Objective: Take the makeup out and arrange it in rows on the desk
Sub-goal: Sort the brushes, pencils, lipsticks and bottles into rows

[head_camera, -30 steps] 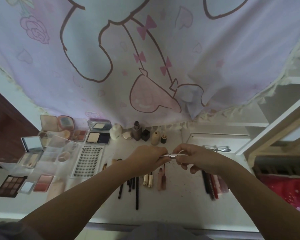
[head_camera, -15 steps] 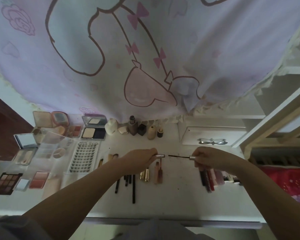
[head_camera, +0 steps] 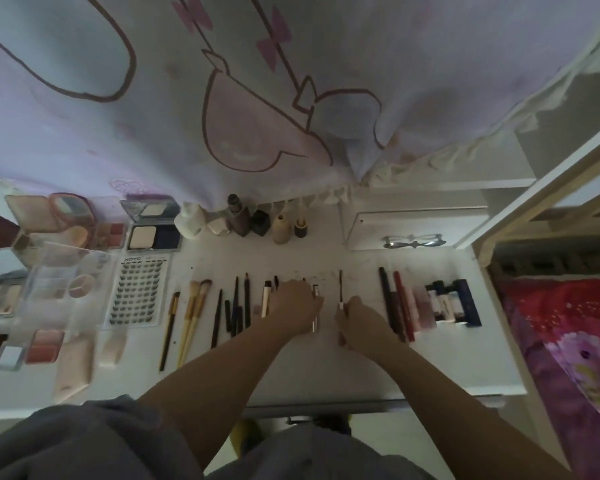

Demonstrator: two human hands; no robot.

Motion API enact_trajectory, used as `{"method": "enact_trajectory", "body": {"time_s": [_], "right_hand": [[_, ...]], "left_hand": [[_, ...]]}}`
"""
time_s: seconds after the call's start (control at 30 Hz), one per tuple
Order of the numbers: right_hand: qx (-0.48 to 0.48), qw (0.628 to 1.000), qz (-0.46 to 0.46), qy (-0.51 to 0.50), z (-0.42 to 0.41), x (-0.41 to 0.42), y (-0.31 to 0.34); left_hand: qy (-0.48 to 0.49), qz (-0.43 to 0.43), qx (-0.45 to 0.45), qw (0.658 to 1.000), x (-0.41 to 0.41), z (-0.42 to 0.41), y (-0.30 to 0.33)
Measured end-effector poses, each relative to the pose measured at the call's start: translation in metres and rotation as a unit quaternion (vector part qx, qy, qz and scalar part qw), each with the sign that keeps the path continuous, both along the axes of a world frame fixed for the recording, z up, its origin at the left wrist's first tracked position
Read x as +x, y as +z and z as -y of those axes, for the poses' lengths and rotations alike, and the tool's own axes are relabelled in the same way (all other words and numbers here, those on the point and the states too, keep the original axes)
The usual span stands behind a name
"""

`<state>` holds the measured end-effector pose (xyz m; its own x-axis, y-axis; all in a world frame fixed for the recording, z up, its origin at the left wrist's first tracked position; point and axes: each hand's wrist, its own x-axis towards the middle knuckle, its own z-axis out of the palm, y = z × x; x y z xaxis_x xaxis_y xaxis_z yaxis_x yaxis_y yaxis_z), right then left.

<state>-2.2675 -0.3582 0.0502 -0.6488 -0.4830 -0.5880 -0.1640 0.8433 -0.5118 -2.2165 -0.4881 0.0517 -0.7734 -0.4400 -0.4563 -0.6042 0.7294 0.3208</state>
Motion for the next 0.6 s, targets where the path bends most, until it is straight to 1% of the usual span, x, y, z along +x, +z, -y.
{"method": "enact_trajectory", "body": {"time_s": [0.07, 0.13, 0.2, 0.33, 0.4, 0.5, 0.53, 0.6], "right_hand": [[0.045, 0.996, -0.070, 0.042, 0.008, 0.008, -0.009], [0.067, 0.993, -0.091, 0.039, 0.016, 0.015, -0.015], [0.088, 0.989, -0.105, 0.047, 0.021, 0.019, -0.020], [0.088, 0.983, -0.134, 0.088, 0.021, 0.016, -0.022], [0.080, 0.979, -0.161, 0.094, 0.013, -0.001, -0.014], [0.065, 0.964, -0.248, 0.076, -0.007, -0.045, 0.002], [0.067, 0.961, -0.259, 0.069, -0.013, -0.060, 0.007], [0.088, 0.960, -0.255, 0.073, -0.018, -0.086, 0.013]], "left_hand": [[-0.030, 0.011, -0.057, 0.998, -0.001, 0.000, -0.007], [-0.049, 0.018, -0.090, 0.995, 0.000, 0.000, -0.013], [-0.056, 0.021, -0.108, 0.992, -0.001, -0.001, -0.016], [-0.038, 0.012, -0.115, 0.993, -0.002, 0.002, -0.014], [-0.040, -0.037, -0.111, 0.992, -0.006, 0.003, -0.011], [-0.061, -0.134, -0.070, 0.987, -0.021, -0.013, -0.005], [-0.064, -0.147, -0.047, 0.986, -0.028, -0.024, -0.004], [-0.068, -0.137, -0.005, 0.988, -0.045, -0.049, -0.006]]}}
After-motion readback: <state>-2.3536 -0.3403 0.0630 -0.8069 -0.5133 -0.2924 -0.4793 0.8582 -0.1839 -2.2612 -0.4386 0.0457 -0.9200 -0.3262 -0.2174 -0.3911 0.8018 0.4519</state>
